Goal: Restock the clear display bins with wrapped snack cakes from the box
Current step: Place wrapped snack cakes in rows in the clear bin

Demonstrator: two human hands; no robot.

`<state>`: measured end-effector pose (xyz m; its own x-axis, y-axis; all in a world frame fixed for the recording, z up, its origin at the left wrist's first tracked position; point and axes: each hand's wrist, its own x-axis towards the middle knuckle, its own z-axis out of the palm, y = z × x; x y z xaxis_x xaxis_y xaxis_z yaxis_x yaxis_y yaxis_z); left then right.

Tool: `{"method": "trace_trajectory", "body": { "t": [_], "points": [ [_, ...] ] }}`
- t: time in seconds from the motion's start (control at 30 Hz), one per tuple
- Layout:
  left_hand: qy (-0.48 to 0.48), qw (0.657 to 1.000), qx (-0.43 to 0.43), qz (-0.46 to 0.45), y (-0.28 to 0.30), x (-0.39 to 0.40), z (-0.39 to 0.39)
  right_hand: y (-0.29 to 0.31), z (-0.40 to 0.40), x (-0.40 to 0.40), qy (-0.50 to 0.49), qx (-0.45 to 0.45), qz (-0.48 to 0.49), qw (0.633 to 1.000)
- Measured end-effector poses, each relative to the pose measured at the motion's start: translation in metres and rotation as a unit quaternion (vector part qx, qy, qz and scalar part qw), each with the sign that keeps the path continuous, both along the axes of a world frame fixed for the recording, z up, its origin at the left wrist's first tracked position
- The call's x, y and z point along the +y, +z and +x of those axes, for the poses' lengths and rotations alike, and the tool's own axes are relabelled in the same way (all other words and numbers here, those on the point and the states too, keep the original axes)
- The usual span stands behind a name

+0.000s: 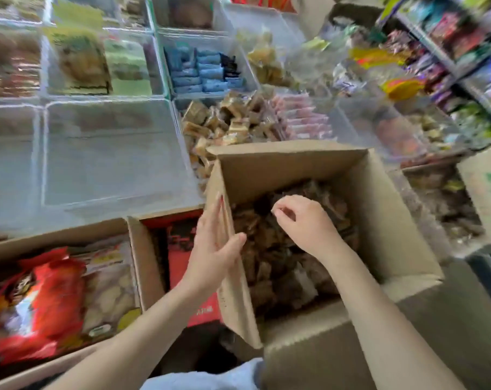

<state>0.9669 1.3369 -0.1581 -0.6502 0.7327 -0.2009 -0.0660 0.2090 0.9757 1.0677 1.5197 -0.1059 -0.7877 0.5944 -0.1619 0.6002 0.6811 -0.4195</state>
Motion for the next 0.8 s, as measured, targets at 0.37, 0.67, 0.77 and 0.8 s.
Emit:
{"method": "trace_trajectory", "body": {
  "t": [0.37, 0.67, 0.77, 0.8],
  "points": [
    [0.047, 0.999, -0.019, 0.003, -0.002, -0.003, 0.005, -0.077, -0.043, -0.001, 0.213, -0.282, -0.128, 0.927],
    [0.032, 0.998, -0.044, 0.003, -0.002, -0.005, 0.003, -0.055, -0.043, 0.014, 0.026, -0.158, -0.342, 0.926],
    [0.025, 0.999, 0.005, -0.023, 0.006, -0.008, -0.004, -0.005, -0.041, 0.033, -0.054, 0.028, -0.538, 0.84],
    [0.029, 0.998, 0.058, -0.025, 0.012, -0.009, -0.006, 0.01, -0.041, 0.032, -0.054, 0.068, -0.593, 0.801]
  ]
}}
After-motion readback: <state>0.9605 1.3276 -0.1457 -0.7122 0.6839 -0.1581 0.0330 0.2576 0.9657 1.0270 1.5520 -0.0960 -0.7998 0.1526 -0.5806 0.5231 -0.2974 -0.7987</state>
